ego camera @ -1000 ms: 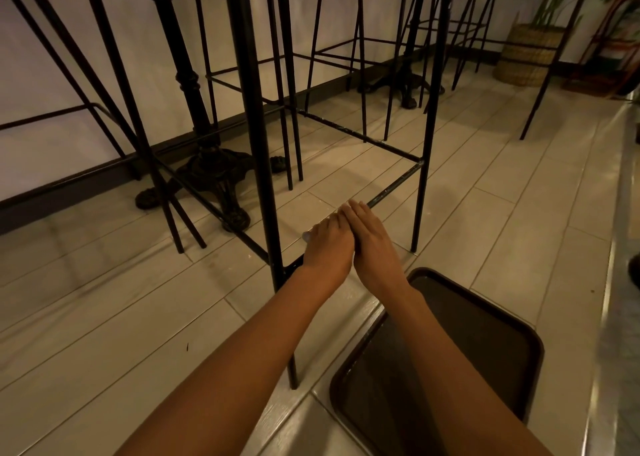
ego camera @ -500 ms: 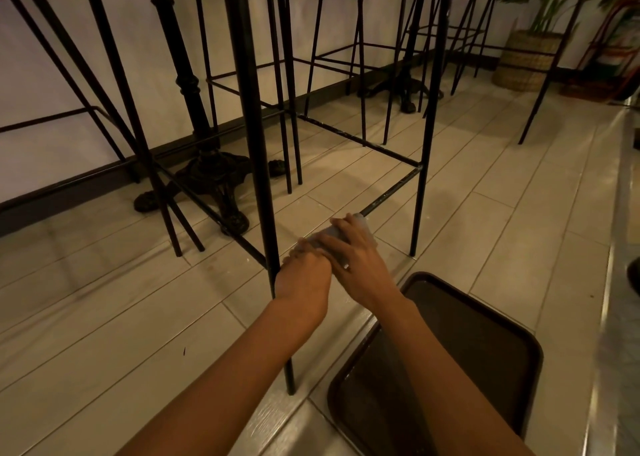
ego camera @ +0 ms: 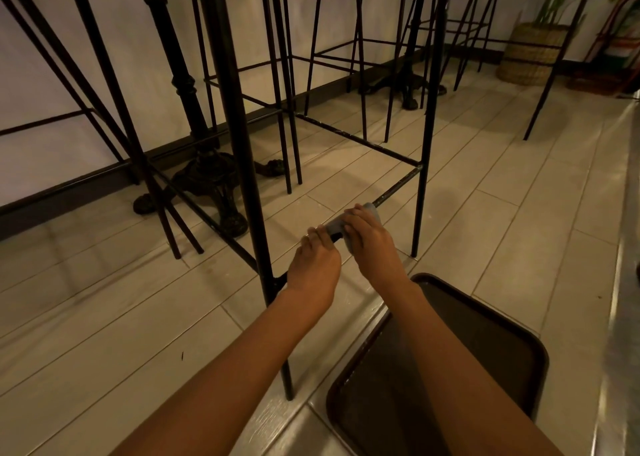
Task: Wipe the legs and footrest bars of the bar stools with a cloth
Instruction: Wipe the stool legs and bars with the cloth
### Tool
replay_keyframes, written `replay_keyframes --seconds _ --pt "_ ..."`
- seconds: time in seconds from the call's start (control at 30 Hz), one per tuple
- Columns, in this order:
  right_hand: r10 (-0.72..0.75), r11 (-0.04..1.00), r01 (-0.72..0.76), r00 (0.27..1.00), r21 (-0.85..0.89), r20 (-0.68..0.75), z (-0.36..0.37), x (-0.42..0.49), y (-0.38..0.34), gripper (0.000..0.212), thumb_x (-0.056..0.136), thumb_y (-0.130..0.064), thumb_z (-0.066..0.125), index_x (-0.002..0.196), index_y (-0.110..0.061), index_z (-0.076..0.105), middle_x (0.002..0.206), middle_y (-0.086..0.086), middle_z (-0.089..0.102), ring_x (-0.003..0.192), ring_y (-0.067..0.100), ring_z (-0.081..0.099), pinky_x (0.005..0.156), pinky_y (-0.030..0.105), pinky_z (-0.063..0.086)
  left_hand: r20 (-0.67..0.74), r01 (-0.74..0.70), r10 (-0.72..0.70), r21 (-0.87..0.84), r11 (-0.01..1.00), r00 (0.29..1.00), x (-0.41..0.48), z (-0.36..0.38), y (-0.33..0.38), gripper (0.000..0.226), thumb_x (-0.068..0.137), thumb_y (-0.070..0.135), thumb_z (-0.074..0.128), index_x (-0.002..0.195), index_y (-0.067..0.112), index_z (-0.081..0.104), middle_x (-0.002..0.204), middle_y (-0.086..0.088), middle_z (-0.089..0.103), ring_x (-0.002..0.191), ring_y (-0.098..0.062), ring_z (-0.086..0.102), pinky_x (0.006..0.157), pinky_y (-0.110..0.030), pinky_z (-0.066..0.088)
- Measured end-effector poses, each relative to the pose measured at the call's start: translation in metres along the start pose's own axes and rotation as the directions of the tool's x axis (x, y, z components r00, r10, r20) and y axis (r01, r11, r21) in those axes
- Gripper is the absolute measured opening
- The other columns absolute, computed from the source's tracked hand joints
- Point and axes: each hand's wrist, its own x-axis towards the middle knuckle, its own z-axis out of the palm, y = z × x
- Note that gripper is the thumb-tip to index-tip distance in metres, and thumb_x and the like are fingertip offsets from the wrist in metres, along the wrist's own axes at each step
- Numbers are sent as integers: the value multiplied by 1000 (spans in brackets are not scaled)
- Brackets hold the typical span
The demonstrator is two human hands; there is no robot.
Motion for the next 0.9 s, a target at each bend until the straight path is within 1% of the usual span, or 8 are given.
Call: replay_keyframes --seconds 0.07,0.2,0.33,0.5,0.63,0.7,0.8,0.9 --pt "-3 1000 3 1000 -12 -20 0 1 1 24 87 -13 47 95 2 64 101 20 63 93 32 61 84 39 52 -20 -6 5 -21 1000 1000 5 3 0 64 94 1 41 143 -9 0 151 -30 12 141 -35 20 115 -36 25" --pt "-13 1000 14 999 4 -34 2 -2 -4 37 87 -23 37 93 0 65 98 16 64 88 27 62 78 23 45 -47 -43 44 16 999 998 13 9 0 65 93 3 43 143 -9 4 150 -31 14 141 -35 21 116 -36 23" --pt "-23 1000 23 999 12 -40 0 1 -3 39 86 -24 36 93 1 66 98 16 64 89 25 62 80 24 47 -42 -50 51 21 999 998 19 10 2 62 94 2 41 142 -12 5 149 -33 14 140 -37 21 117 -37 22" --pt "30 999 -30 999 -31 -28 -3 10 12 33 87 -20 43 94 4 65 97 19 65 87 32 63 79 25 45 -63 -32 27 -79 996 998 19 4 5 62 95 2 40 143 -10 3 150 -30 16 140 -35 22 115 -35 25" --pt "100 991 -102 994 -87 -34 -5 19 29 20 84 -4 51 96 5 64 101 23 63 89 36 62 79 40 53 -59 -26 20 -111 993 998 22 2 8 59 97 3 36 143 -10 3 150 -30 16 141 -35 21 115 -36 26" --pt "86 991 -89 996 -96 -34 -6 21 28 20 84 -7 51 95 4 64 99 22 63 88 34 62 77 43 55 -66 -20 12 -130 991 998 25 2 9 57 97 3 36 143 -10 5 149 -30 18 140 -35 22 115 -35 26" --pt "14 997 -18 999 -73 -50 -6 14 19 39 86 -23 38 94 4 65 97 21 64 85 31 63 78 25 47 -71 -18 7 -153 988 997 29 3 10 55 98 5 36 143 -9 8 149 -29 20 140 -33 23 114 -33 26" --pt "-12 999 9 998 -42 -61 -5 7 10 41 85 -24 36 94 3 65 100 21 63 87 27 62 78 17 44 -68 -23 11 -181 983 998 30 5 10 57 97 5 38 144 -7 8 150 -27 20 141 -31 22 114 -32 25"
